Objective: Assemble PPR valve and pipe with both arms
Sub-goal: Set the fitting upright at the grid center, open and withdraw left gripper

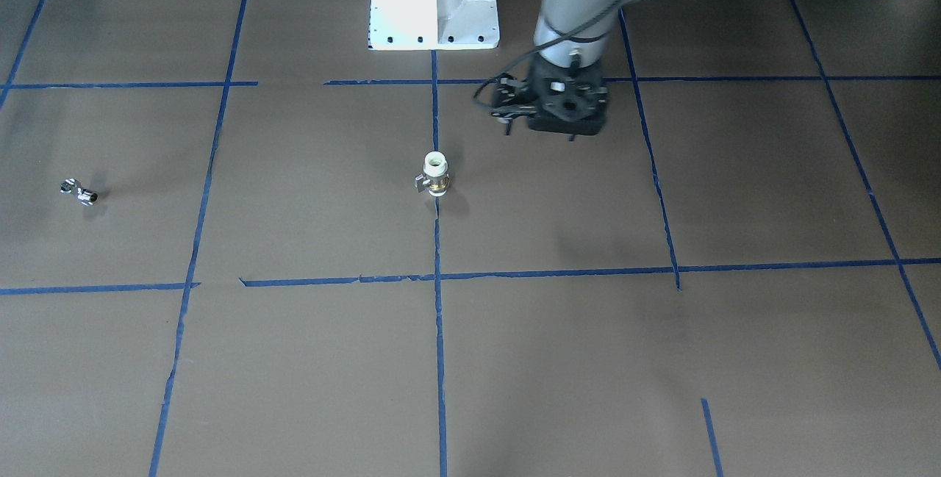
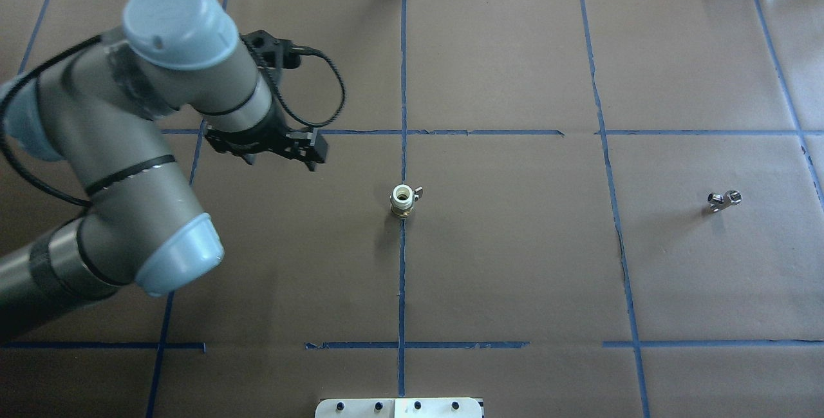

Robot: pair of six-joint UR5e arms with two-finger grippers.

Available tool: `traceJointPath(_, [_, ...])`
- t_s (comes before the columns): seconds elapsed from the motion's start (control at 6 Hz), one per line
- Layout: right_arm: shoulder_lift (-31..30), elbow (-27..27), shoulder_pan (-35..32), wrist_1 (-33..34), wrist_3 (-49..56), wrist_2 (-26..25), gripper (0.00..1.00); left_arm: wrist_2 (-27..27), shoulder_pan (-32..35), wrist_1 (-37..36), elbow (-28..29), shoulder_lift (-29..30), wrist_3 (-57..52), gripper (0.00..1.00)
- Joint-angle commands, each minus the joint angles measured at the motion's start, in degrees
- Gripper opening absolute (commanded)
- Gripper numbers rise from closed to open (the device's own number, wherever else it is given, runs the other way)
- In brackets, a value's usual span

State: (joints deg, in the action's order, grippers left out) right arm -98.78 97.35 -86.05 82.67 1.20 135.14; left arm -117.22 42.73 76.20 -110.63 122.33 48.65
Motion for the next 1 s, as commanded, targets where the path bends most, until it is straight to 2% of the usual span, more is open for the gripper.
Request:
traceJointPath(0.0, [0.4,1.8,0.0,-0.1,-0.1,0.6,1.0,-6.8,12.2,-0.9,-1.5,-11.7,-21.5,1.0])
traceJointPath(0.17, [1.4,1.8,0.1,-0.1,-0.3,0.6,1.0,-10.1,19.8,-0.7,-1.3,-17.7,-31.0,1.0])
traceJointPath(0.33, [1.5,1.8,0.1,-0.1,-0.4,2.7,1.0,-10.5,27.1,-0.2,-0.4,-23.1,-40.3,1.0])
traceJointPath(0.67, [2.9,1.9,1.5,-0.1,-0.8,2.7,1.0,-10.7,41.0,0.9,9.2,-29.4,-59.6,1.0])
traceJointPath(0.83, [3.2,2.1,2.3,-0.2,-3.5,2.7,1.0,-13.6,45.3,1.3,11.3,-33.6,-62.9,1.0])
